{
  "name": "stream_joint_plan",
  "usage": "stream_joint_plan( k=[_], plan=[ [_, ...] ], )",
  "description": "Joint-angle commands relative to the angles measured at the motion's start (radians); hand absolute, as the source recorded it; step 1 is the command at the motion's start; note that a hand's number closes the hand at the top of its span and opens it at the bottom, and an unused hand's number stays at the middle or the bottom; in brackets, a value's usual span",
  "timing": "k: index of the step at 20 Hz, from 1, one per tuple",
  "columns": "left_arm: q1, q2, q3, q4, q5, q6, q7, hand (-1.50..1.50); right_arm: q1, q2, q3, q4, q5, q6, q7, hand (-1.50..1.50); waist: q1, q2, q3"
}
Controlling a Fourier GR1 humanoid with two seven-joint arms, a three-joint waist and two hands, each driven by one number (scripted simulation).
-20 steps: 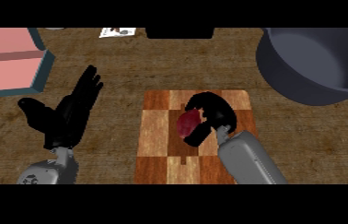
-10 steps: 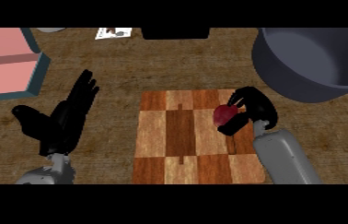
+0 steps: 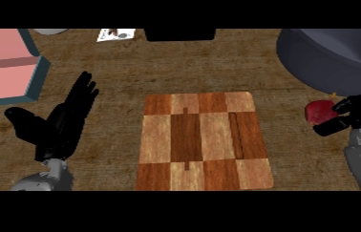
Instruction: Pick the pear from the cutting board and place it in the pot
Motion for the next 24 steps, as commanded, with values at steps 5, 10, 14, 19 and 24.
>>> stream_joint_plan(
  k=[5, 10, 14, 19, 24],
  plan=[
    [0.007, -0.007, -0.01, -0.019, -0.011, 0.001, 0.017, 0.0, 0.088, -0.128, -0.09, -0.392, 0.041, 0.082, 0.102, 1.5, 0.013, 0.0, 0.0],
    [-0.05, -0.002, 0.007, 0.006, 0.01, -0.006, 0.052, 0.0, -0.051, -0.209, -0.09, -0.538, 0.076, 0.197, 0.141, 1.5, 0.022, 0.001, 0.0],
    [-0.051, -0.044, -0.047, 0.019, -0.035, 0.015, 0.02, 0.0, -0.228, -0.252, -0.108, -0.564, 0.038, 0.262, 0.133, 1.5, 0.034, 0.003, 0.0],
    [-0.05, -0.04, -0.03, 0.034, -0.04, 0.009, 0.002, 0.0, -0.391, -0.252, -0.132, -0.367, 0.024, 0.244, 0.047, 1.5, 0.039, 0.006, 0.001],
    [-0.081, -0.025, 0.01, 0.096, 0.002, -0.032, -0.04, 0.0, -0.583, -0.23, -0.112, -0.072, 0.069, 0.171, 0.0, 1.5, 0.053, 0.012, 0.0]
  ],
)
